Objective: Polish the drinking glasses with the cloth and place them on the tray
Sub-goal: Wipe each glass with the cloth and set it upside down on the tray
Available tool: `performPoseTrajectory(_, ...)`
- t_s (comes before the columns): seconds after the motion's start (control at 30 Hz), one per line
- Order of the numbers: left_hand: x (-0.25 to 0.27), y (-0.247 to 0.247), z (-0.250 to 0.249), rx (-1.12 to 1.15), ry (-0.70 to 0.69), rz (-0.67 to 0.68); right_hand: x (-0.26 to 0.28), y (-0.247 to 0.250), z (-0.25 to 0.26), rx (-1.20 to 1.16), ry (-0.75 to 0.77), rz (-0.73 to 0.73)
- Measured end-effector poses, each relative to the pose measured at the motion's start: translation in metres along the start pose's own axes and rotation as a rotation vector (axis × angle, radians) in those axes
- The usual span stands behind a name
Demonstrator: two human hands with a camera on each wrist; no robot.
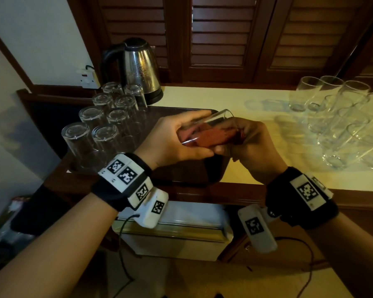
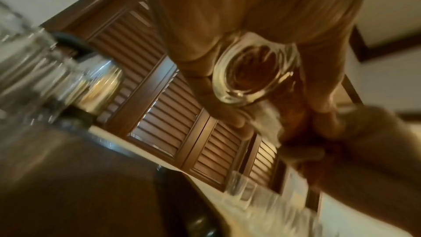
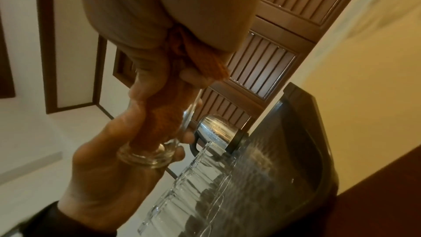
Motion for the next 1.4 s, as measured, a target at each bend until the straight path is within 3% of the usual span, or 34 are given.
performPoseTrajectory(0.1,0.002,-0.016,0.019,0.538,0.165,0.079,0.0,0.004,0.01,0.049,0.054,-0.022)
performPoseTrajectory(0.17,0.005,-0.029,0.021,0.72,0.189,0.148,-0.002,0.002,0.018,0.122,0.067,0.003)
performPoseTrajectory(0.23,0.005,-0.023,0.016,0.605,0.154,0.088,-0.003,0.002,0.018,0.147,0.052,0.033)
performPoseTrajectory(0.37,0.002,0.006,-0.012,-0.111,-0.006,-0.044,-0.001,0.004,0.01,0.056,-0.006,0.067)
performPoseTrajectory(0.43,0.001,0.008,-0.013,-0.116,-0.009,-0.029,0.001,0.013,0.01,0.032,0.025,-0.007)
performPoseTrajectory(0.57,-0.002,0.004,-0.003,0.153,-0.007,-0.03,0.005,0.014,0.012,0.061,0.056,-0.089)
performPoseTrajectory(0.73,0.004,0.005,-0.027,-0.397,-0.18,-0.17,0.009,0.003,0.002,-0.031,0.035,-0.112)
performPoseTrajectory(0.8,0.005,-0.001,-0.033,-0.504,-0.24,-0.176,0.011,0.006,0.0,-0.034,0.051,-0.139)
performPoseTrajectory(0.87,0.003,-0.007,-0.029,-0.477,-0.232,-0.17,0.011,0.009,-0.001,-0.048,0.062,-0.143)
performPoseTrajectory(0.9,0.0,-0.005,-0.021,-0.332,-0.171,-0.142,0.01,0.011,0.0,-0.046,0.067,-0.14)
performPoseTrajectory(1.0,-0.005,-0.021,0.023,0.491,0.184,0.072,0.006,0.017,0.002,-0.023,0.083,-0.14)
performPoseTrajectory(1.03,-0.005,-0.025,0.028,0.58,0.216,0.117,0.004,0.018,0.0,-0.009,0.075,-0.132)
performPoseTrajectory(1.1,-0.006,-0.019,0.026,0.481,0.183,0.116,0.002,0.015,-0.006,-0.004,0.043,-0.11)
performPoseTrajectory(1.23,-0.002,0.008,-0.013,-0.355,-0.097,-0.086,0.003,0.007,-0.017,-0.127,0.007,-0.146)
performPoseTrajectory(1.27,0.001,0.007,-0.02,-0.445,-0.165,-0.117,0.005,0.006,-0.017,-0.154,0.019,-0.161)
performPoseTrajectory(1.33,0.006,0.005,-0.019,-0.42,-0.196,-0.144,0.006,0.006,-0.014,-0.169,0.041,-0.188)
performPoseTrajectory(1.4,0.004,0.004,-0.001,-0.105,-0.067,-0.138,0.005,0.007,-0.011,-0.183,0.07,-0.204)
Point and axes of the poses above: each hand's wrist, its own x-axis away from the middle knuckle, its own y-axis out of the back of the hand, z = x × y, the point moved 10 cm from there along -x, towards the middle knuckle, and after that the axes turned 13 degrees about z, right-handed, at the moved point
